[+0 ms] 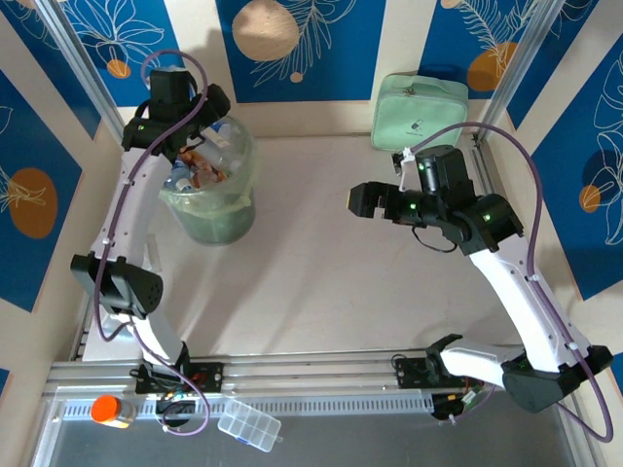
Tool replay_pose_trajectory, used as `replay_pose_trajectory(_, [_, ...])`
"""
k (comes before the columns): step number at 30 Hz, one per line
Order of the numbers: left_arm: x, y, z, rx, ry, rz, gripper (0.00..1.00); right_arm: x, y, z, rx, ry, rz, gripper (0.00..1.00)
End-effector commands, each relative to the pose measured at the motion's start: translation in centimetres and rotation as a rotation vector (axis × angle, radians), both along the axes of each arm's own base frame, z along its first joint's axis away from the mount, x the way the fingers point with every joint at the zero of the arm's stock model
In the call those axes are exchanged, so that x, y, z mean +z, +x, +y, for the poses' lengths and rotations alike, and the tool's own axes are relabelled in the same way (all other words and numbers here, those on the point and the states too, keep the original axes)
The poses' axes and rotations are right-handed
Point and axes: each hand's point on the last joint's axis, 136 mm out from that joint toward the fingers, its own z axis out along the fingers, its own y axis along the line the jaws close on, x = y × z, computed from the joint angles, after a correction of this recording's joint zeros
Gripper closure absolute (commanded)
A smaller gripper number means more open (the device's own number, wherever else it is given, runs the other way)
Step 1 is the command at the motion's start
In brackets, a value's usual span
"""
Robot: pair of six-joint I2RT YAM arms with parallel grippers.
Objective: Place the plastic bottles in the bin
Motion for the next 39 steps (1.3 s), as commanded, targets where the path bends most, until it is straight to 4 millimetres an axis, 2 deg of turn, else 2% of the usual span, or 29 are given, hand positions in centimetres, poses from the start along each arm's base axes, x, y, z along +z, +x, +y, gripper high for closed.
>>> replay_pose_trajectory(1, [5.2, -3.3, -3.9, -0.223, 0.028, -0.133, 0.01, 3.2, 0.5, -0.8, 0.010, -0.085, -0.148, 0.01])
replay_pose_trajectory(3, [6.2, -5.6, -7.6, -0.400, 0.084, -0.191, 0.01, 4.3, 0.7, -1.0, 0.007, -0.117, -0.183, 0.01])
replay_pose_trajectory(5, [6.3, -8.6, -11.3, -0.567, 0.145, -0.246, 0.01, 4.9, 0.9, -1.3, -0.009, -0.142, -0.201, 0.01])
replay_pose_trajectory(8, [4.1, -13.7, -15.8, -0.748, 0.332, -0.286, 0.01, 5.4, 1.0, -1.4, -0.002, -0.147, -0.246, 0.01])
replay_pose_trajectory(9, [2.6, -15.3, -16.7, -0.793, 0.404, -0.293, 0.01, 5.1, 0.9, -1.1, 0.021, -0.137, -0.269, 0.01])
replay_pose_trajectory(10, [1.1, -16.6, -17.1, -0.807, 0.455, -0.297, 0.01, 5.1, 0.5, -0.5, 0.076, -0.119, -0.320, 0.01])
replay_pose_trajectory(12, [-1.4, -18.2, -16.5, -0.775, 0.478, -0.296, 0.01, 4.8, -0.4, 0.6, 0.166, -0.090, -0.407, 0.01])
replay_pose_trajectory(14, [-3.9, -19.8, -15.6, -0.774, 0.451, -0.302, 0.01, 4.1, -0.9, 0.6, 0.183, -0.083, -0.465, 0.01])
replay_pose_trajectory(16, [-7.2, -22.0, -15.6, -0.871, 0.469, -0.375, 0.01, 2.9, -0.9, -0.3, 0.145, -0.101, -0.479, 0.01])
replay_pose_trajectory(18, [-9.7, -23.1, -13.9, -0.828, 0.470, -0.405, 0.01, 1.8, -1.1, -0.4, 0.146, -0.121, -0.474, 0.01])
replay_pose_trajectory(21, [-13.4, -23.3, -9.1, -0.620, 0.518, -0.393, 0.01, -0.6, -1.9, 0.7, 0.244, -0.168, -0.463, 0.01])
replay_pose_trajectory(23, [-14.2, -23.5, -6.0, -0.483, 0.561, -0.420, 0.01, -2.4, -1.5, 0.3, 0.230, -0.208, -0.458, 0.01])
replay_pose_trajectory(27, [-15.9, -23.4, 0.5, -0.176, 0.683, -0.407, 0.01, -5.4, 1.3, -1.2, 0.105, -0.306, -0.522, 0.01])
replay_pose_trajectory(29, [-17.7, -23.3, 1.5, -0.181, 0.751, -0.383, 0.01, -7.2, 2.9, -1.7, 0.029, -0.329, -0.530, 0.01])
replay_pose_trajectory(31, [-20.1, -23.1, 2.3, -0.173, 0.762, -0.338, 0.01, -10.0, 4.2, -1.4, 0.039, -0.369, -0.525, 0.01])
replay_pose_trajectory(33, [-20.9, -22.7, 3.2, -0.130, 0.775, -0.322, 0.01, -12.8, 5.4, -1.5, 0.043, -0.402, -0.474, 0.01])
replay_pose_trajectory(35, [-22.2, -21.9, 4.1, -0.106, 0.786, -0.303, 0.01, -15.5, 6.5, -1.3, 0.068, -0.365, -0.407, 0.01])
replay_pose_trajectory(37, [-24.7, -21.1, 6.4, -0.012, 0.725, -0.244, 0.01, -17.9, 7.6, -1.0, 0.125, -0.355, -0.409, 0.01])
replay_pose_trajectory(39, [-25.0, -20.4, 8.4, 0.080, 0.720, -0.217, 0.01, -19.9, 9.1, -1.9, 0.110, -0.428, -0.389, 0.01])
